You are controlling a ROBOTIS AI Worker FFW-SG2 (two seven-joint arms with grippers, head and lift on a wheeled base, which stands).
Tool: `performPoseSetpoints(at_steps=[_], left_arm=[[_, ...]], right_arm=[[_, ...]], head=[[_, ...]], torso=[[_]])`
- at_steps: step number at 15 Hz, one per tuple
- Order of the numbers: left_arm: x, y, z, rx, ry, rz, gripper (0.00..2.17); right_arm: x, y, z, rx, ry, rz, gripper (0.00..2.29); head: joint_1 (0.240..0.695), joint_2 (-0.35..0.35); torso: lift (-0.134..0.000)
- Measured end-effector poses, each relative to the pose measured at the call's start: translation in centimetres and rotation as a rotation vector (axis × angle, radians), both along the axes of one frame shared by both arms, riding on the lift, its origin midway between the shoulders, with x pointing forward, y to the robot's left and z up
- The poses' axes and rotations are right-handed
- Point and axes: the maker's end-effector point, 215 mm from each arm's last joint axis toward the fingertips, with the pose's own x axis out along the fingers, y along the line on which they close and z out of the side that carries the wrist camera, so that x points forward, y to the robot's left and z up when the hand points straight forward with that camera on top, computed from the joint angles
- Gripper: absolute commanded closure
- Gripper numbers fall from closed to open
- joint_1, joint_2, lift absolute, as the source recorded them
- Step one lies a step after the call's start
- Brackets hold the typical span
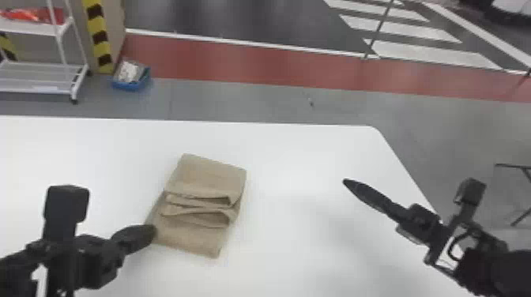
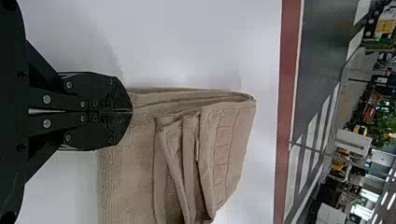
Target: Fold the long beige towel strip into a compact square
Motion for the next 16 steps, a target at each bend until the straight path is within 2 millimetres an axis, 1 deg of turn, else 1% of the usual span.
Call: performPoseSetpoints(at_steps=[3, 6, 7, 9, 10, 11, 12, 13, 15, 16], left_arm=[[-2.0, -1.7, -0.7, -0.016, 0.042, -0.017, 1.92], [-3.7, -3.9, -0.4, -0.04, 0.074, -0.034, 1.92], [-4.3, -4.5, -0.2, -0.045, 0.084, -0.039, 1.92], [-5.0, -5.2, 0.2, -0.054, 0.093, -0.046, 1.92], [-5.1, -5.4, 0.4, -0.056, 0.092, -0.046, 1.92], [-5.0, -5.3, 0.7, -0.055, 0.089, -0.042, 1.92], [-4.9, -5.2, 1.1, -0.058, 0.082, -0.038, 1.92], [-4.6, -4.8, 1.6, -0.068, 0.073, -0.03, 1.92], [-4.0, -3.5, 2.7, -0.095, 0.059, -0.005, 1.92], [-3.6, -2.8, 3.2, -0.107, 0.052, 0.008, 1.92]], right_arm=[[1.0, 1.0, 0.2, -0.036, -0.004, 0.027, 2.12], [2.4, 3.2, 0.5, -0.088, -0.019, 0.082, 2.11], [3.0, 4.3, 0.6, -0.12, -0.034, 0.106, 2.11], [4.3, 6.6, 0.8, -0.213, -0.077, 0.152, 1.91], [4.9, 8.2, 1.0, -0.279, -0.111, 0.184, 1.74], [5.5, 9.9, 1.3, -0.349, -0.154, 0.216, 1.47], [5.9, 11.3, 1.6, -0.405, -0.2, 0.245, 1.04], [6.5, 12.9, 2.0, -0.474, -0.265, 0.274, 0.81], [7.3, 15.5, 3.0, -0.631, -0.407, 0.32, 0.69], [7.4, 16.9, 3.4, -0.706, -0.487, 0.35, 0.69]], head=[[0.695, -0.281], [0.695, -0.284], [0.695, -0.28], [0.695, -0.263], [0.695, -0.252], [0.695, -0.218], [0.695, -0.196], [0.695, -0.173], [0.695, -0.131], [0.695, -0.108]], torso=[[-0.124], [-0.124], [-0.124], [-0.124], [-0.124], [-0.124], [-0.124], [-0.124], [-0.124], [-0.124]])
